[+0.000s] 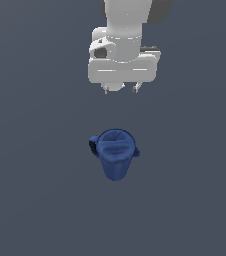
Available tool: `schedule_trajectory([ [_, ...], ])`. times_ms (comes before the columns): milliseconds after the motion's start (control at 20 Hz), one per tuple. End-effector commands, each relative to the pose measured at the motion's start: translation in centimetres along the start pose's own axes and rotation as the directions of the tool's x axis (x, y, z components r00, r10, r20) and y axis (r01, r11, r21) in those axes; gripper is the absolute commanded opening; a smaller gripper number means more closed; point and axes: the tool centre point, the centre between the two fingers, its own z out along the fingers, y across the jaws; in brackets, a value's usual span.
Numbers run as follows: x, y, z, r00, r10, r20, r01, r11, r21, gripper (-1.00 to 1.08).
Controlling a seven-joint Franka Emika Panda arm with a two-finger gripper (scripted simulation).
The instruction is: Pick up the object and move it to a goal position.
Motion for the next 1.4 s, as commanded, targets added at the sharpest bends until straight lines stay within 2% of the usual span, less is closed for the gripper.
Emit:
schedule_trajectory([
  [0, 0.0, 0.0, 0.0, 1.000, 0.000, 0.000, 0.000, 1.000, 0.000, 0.28],
  [350, 0.0, 0.3, 0.7, 1.000, -0.007, 0.021, 0.007, 1.000, 0.022, 0.28],
  [650, -0.2, 1.1, 2.3, 0.997, -0.027, 0.068, 0.021, 0.997, 0.077, 0.28],
  [1000, -0.4, 2.4, 5.3, 0.988, -0.070, 0.137, 0.043, 0.981, 0.188, 0.28],
  [1350, -0.8, 3.9, 8.5, 0.975, -0.126, 0.181, 0.062, 0.945, 0.321, 0.28],
])
